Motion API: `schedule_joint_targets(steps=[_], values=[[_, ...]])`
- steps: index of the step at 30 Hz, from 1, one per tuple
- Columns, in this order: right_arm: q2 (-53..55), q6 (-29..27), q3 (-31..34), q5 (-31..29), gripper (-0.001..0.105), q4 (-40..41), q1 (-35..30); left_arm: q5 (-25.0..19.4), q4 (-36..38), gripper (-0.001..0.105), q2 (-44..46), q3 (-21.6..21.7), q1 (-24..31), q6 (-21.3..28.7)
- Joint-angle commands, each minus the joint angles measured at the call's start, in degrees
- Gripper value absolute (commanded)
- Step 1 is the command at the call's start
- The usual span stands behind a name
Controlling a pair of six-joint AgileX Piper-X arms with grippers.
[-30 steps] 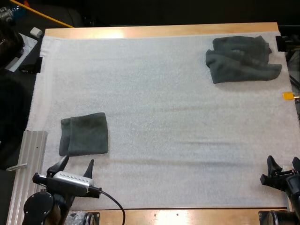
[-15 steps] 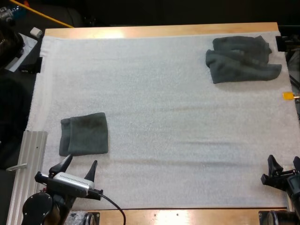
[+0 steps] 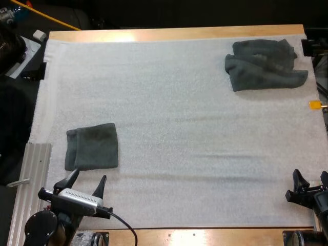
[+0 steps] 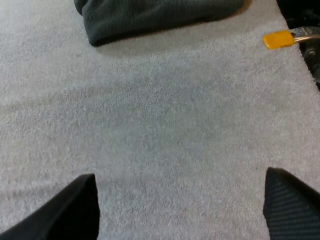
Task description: Pick towel from pile, fold and stack
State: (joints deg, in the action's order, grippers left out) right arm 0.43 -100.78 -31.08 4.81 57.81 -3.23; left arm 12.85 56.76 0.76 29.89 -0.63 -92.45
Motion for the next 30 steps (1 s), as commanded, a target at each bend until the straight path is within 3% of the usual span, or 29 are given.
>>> schedule_joint_targets(steps=[1, 30], values=[[2.6, -0.2, 0.0, -0.2, 0.066, -0.5, 0.1, -0.4, 0.2, 0.062, 8.0, 0.0, -0.2, 0.0], [2.1, -0.1, -0.2, 0.0, 0.066, -0.3, 0.0, 0.0, -0.6, 0.062, 7.7, 0.2, -0.1, -0.3]])
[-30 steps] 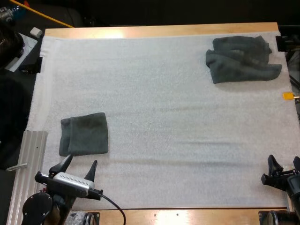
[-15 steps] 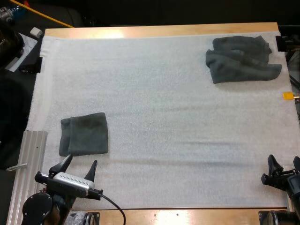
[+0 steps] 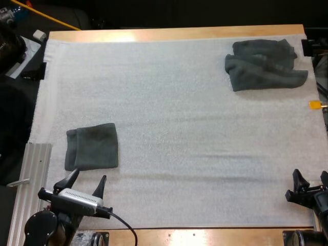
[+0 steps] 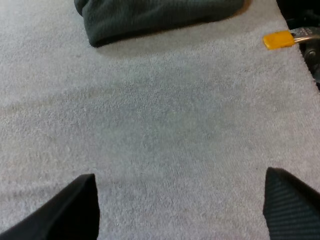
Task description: Pick towel from pile, fold and stack
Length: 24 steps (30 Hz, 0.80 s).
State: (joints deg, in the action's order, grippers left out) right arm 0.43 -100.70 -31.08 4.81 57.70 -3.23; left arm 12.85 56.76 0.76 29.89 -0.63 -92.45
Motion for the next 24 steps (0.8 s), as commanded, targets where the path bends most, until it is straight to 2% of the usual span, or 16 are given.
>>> schedule_joint_targets(steps=[1, 24], values=[[2.2, -0.2, -0.2, 0.0, 0.066, -0.3, 0.0, 0.0, -0.5, 0.062, 7.4, 0.2, -0.1, -0.3], [2.2, -0.2, -0.3, -0.2, 0.066, -0.2, 0.0, 0.1, -0.4, 0.062, 7.8, 0.1, -0.1, -0.4]])
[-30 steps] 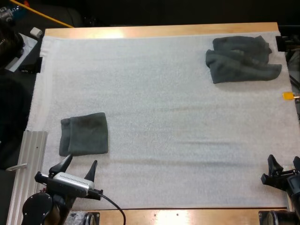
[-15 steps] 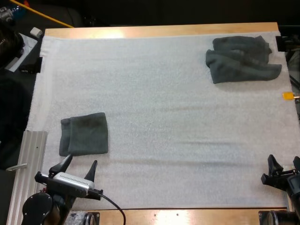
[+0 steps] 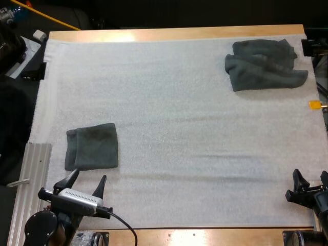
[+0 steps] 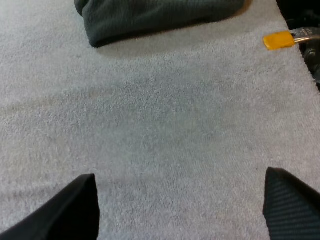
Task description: Pick towel from pile, fold and stack
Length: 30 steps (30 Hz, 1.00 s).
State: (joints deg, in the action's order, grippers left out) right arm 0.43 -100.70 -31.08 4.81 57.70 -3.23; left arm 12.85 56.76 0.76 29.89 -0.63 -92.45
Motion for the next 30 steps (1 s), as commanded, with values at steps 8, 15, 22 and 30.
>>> schedule_joint_targets(steps=[8, 15, 22, 30], values=[[2.1, 0.0, -0.6, -0.3, 0.066, -0.3, 0.0, 0.0, -0.7, 0.062, 8.0, 0.1, -0.1, -0.4], [-1.6, 0.2, -4.4, 0.1, 0.066, -0.5, 0.1, 2.8, -4.4, 0.062, 5.1, 0.9, 0.0, -1.3], [-8.9, -0.1, -10.5, 6.2, 0.066, -0.5, 0.1, 10.7, -8.4, 0.062, 0.5, 2.8, -0.5, -2.6], [-14.9, -0.9, -13.9, 9.8, 0.066, -1.5, -0.1, 14.1, -10.3, 0.062, -1.2, 4.4, -0.6, -2.4]])
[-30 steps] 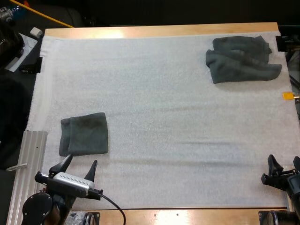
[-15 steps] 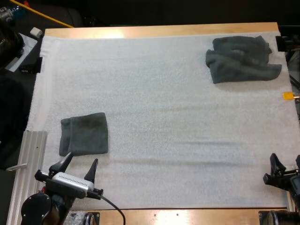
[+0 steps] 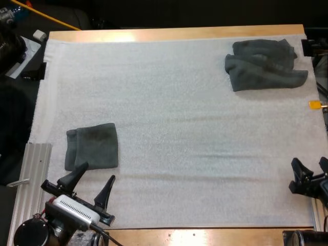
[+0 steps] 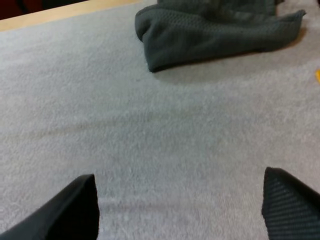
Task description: Pick towel from pile, fold and stack
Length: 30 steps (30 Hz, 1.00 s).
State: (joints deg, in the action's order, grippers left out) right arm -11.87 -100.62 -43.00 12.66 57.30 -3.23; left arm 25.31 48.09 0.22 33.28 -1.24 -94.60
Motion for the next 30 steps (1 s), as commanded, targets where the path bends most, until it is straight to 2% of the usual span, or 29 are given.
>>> schedule_joint_targets(steps=[1, 9, 15, 19, 21, 30], values=[[-3.8, -1.0, -2.6, 2.9, 0.066, -1.5, -0.2, 2.3, -1.9, 0.062, -1.6, 1.4, -0.3, -0.3], [-13.8, -0.3, -6.9, 8.8, 0.066, -6.2, 0.0, 4.8, -2.9, 0.062, -8.5, 4.7, -4.4, -0.1], [-24.6, 3.4, -10.0, 10.5, 0.066, -12.8, 0.2, 4.9, -2.3, 0.062, -10.7, 6.0, -5.9, -0.1], [-33.5, 6.5, -12.3, 10.0, 0.066, -18.0, 0.8, 4.9, -2.1, 0.062, -11.2, 6.1, -5.7, -0.2], [-31.9, 5.9, -12.4, 8.9, 0.066, -16.6, 0.4, 5.2, -2.6, 0.062, -11.4, 5.9, -5.6, -0.2], [-49.9, 9.6, -21.4, 5.6, 0.067, -19.4, 2.4, 5.8, -2.5, 0.062, -12.1, 6.0, -5.8, -0.4]])
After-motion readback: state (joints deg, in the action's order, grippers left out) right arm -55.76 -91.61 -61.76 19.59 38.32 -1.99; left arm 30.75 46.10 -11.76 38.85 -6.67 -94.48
